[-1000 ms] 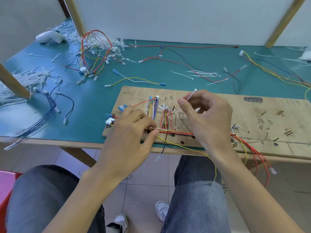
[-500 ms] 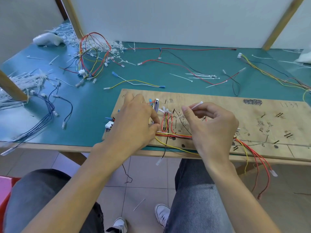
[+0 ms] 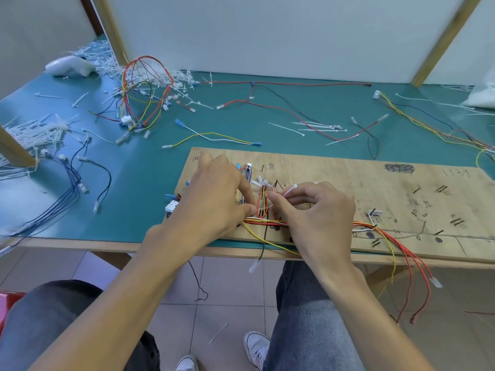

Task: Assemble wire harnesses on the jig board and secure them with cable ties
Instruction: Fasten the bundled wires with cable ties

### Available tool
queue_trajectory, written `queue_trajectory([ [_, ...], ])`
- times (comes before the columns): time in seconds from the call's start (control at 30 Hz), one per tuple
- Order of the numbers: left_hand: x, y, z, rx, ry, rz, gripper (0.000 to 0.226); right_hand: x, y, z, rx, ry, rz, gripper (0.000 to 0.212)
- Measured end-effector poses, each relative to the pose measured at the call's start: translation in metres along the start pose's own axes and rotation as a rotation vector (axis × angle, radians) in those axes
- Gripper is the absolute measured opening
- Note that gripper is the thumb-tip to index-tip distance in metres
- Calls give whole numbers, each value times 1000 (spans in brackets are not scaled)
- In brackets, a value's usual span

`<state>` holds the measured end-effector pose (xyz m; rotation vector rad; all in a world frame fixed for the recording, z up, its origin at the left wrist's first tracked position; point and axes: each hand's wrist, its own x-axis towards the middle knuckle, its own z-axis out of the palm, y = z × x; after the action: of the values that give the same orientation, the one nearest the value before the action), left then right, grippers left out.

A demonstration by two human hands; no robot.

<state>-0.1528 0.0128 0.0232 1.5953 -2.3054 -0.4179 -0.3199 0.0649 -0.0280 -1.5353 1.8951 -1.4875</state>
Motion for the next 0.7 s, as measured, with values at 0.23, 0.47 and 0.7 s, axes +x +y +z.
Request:
queue_trajectory([
  [0.23,0,6,4,206,-146,7,11,-1,4,-5,-144,-60,-83,24],
  [0.47,-3,1,-4,105,-89,142,8,-2,7,-8,-119,-88,-110,16],
  [0.7,-6,-15,-5,-143,53,333,12,2,7,-5,-229,-136,-152,17],
])
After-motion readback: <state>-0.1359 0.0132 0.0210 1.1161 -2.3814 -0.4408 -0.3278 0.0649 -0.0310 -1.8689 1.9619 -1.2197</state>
